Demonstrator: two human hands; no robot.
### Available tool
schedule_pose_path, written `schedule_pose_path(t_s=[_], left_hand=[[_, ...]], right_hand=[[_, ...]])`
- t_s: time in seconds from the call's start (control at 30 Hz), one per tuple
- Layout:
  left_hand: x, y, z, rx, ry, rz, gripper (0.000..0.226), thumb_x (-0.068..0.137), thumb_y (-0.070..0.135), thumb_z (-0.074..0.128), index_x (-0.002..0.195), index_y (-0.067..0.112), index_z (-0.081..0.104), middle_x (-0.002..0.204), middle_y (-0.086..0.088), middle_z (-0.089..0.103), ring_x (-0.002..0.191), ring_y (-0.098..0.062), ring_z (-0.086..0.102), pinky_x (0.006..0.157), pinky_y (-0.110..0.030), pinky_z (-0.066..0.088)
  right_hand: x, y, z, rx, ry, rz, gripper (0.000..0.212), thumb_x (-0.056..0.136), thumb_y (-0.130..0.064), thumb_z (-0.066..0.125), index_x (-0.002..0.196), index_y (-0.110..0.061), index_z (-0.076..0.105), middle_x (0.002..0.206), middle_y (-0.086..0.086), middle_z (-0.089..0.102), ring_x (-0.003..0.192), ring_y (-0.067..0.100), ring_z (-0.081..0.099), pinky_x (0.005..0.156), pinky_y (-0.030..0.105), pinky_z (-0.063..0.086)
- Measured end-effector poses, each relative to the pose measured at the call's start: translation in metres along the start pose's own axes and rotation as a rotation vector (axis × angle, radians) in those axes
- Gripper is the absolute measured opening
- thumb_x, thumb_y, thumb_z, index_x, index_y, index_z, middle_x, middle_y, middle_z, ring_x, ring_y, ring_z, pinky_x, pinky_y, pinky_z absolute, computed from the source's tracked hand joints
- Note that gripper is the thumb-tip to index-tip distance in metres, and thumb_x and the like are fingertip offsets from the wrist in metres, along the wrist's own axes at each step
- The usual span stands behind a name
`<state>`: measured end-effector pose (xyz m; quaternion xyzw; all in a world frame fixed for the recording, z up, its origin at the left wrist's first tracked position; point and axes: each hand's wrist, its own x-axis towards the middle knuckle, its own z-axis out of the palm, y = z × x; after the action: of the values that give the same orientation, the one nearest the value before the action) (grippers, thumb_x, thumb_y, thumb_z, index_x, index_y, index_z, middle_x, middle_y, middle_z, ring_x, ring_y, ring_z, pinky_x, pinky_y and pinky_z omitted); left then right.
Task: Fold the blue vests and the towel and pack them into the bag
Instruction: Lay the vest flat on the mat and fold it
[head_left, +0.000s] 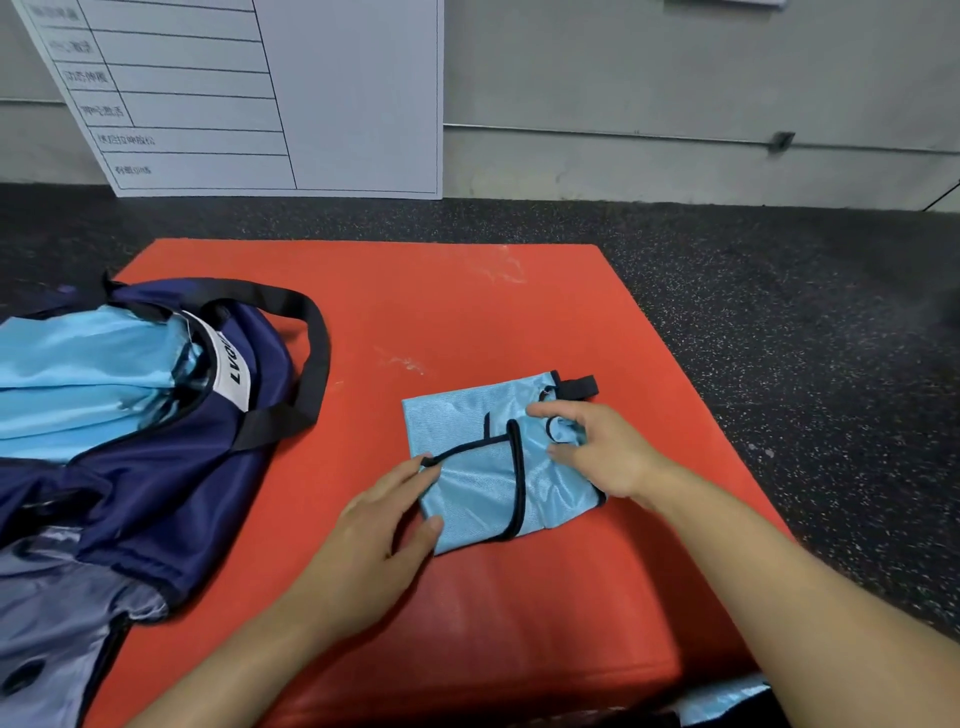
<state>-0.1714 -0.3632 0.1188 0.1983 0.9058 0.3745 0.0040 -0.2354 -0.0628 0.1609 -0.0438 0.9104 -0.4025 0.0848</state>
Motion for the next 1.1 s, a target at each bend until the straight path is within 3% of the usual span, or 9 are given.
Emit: schedule_pose_path(t_s=[0.07, 0.13, 0.27, 0.37, 0.57, 0.77, 0.9, 1.0, 1.1], left_hand=[[0.008, 0.004, -0.004, -0.031, 0.016, -0.005, 0.057, 0.098, 0.047, 0.054, 0.152, 0.032, 0.043, 0.158, 0.023, 0.031, 0.144, 0.015, 0.021, 0.122, -0.024, 0.022], [0.019, 0.005, -0.007, -0.030, 0.017, -0.027, 0.066, 0.093, 0.059, 0.046, 0.152, 0.030, 0.043, 0.158, 0.022, 0.031, 0.145, 0.012, 0.022, 0.123, -0.027, 0.022], [0.039, 0.004, -0.007, 0.085, 0.003, -0.104, 0.088, 0.081, 0.075, 0.025, 0.153, 0.027, 0.043, 0.161, 0.008, 0.034, 0.150, -0.007, 0.024, 0.124, -0.034, 0.018], [0.044, 0.003, -0.005, 0.218, -0.047, -0.151, 0.098, 0.075, 0.077, 0.011, 0.155, 0.027, 0.038, 0.165, 0.004, 0.028, 0.155, -0.011, 0.014, 0.124, -0.033, 0.012], [0.048, 0.000, 0.005, 0.371, -0.022, -0.150, 0.095, 0.081, 0.072, -0.002, 0.160, 0.027, 0.026, 0.169, 0.008, 0.013, 0.156, -0.011, 0.001, 0.125, -0.035, 0.007], [0.048, -0.010, 0.010, 0.430, 0.023, -0.110, 0.084, 0.090, 0.065, -0.001, 0.161, 0.026, 0.022, 0.170, 0.007, 0.002, 0.156, -0.011, -0.003, 0.124, -0.033, -0.002], [0.045, -0.013, 0.017, 0.465, 0.061, -0.059, 0.073, 0.099, 0.057, 0.007, 0.161, 0.022, 0.025, 0.170, 0.007, -0.005, 0.155, -0.008, -0.008, 0.125, -0.035, 0.002], [0.042, -0.010, 0.015, 0.463, 0.065, -0.027, 0.070, 0.102, 0.055, 0.011, 0.160, 0.018, 0.027, 0.170, 0.006, -0.003, 0.155, -0.008, -0.008, 0.126, -0.036, 0.004], [0.038, -0.012, 0.012, 0.512, 0.037, -0.013, 0.079, 0.099, 0.063, -0.007, 0.162, 0.022, 0.016, 0.170, 0.008, -0.008, 0.154, -0.006, -0.015, 0.125, -0.037, 0.000]], right_hand=[[0.003, -0.003, -0.001, 0.014, 0.046, -0.024, 0.053, 0.093, -0.006, 0.068, 0.137, -0.035, 0.062, 0.144, -0.013, 0.056, 0.131, 0.007, 0.052, 0.112, 0.028, 0.040], [0.008, -0.005, -0.002, -0.002, 0.074, -0.031, 0.053, 0.093, -0.008, 0.068, 0.137, -0.036, 0.061, 0.142, -0.012, 0.057, 0.125, 0.015, 0.060, 0.109, 0.035, 0.046], [0.023, 0.000, -0.004, -0.158, 0.043, -0.046, 0.051, 0.095, -0.014, 0.068, 0.142, -0.032, 0.057, 0.149, -0.008, 0.052, 0.138, 0.011, 0.046, 0.108, 0.023, 0.033], [0.031, -0.001, -0.002, -0.230, 0.042, -0.047, 0.050, 0.096, -0.016, 0.069, 0.142, -0.031, 0.057, 0.148, -0.007, 0.053, 0.137, 0.013, 0.048, 0.104, 0.022, 0.034], [0.039, -0.001, 0.002, -0.466, 0.064, -0.073, 0.050, 0.096, -0.028, 0.067, 0.144, -0.028, 0.055, 0.143, -0.007, 0.053, 0.133, 0.019, 0.045, 0.109, 0.036, 0.040], [0.042, -0.009, 0.005, -0.592, 0.250, -0.038, 0.040, 0.091, -0.038, 0.067, 0.129, -0.026, 0.066, 0.123, -0.007, 0.055, 0.119, 0.019, 0.047, 0.095, 0.034, 0.045], [0.053, -0.017, 0.006, -0.414, 0.408, -0.086, 0.014, 0.095, -0.030, 0.065, 0.104, -0.025, 0.074, 0.108, -0.009, 0.057, 0.108, 0.015, 0.048, 0.085, 0.030, 0.037], [0.065, -0.020, 0.004, -0.343, 0.430, -0.081, 0.011, 0.096, -0.029, 0.067, 0.104, -0.027, 0.075, 0.110, -0.010, 0.058, 0.107, 0.013, 0.046, 0.085, 0.026, 0.031], [0.073, -0.013, 0.011, -0.398, 0.393, -0.039, 0.013, 0.096, -0.032, 0.067, 0.105, -0.029, 0.075, 0.110, -0.008, 0.059, 0.108, 0.017, 0.049, 0.087, 0.030, 0.037]])
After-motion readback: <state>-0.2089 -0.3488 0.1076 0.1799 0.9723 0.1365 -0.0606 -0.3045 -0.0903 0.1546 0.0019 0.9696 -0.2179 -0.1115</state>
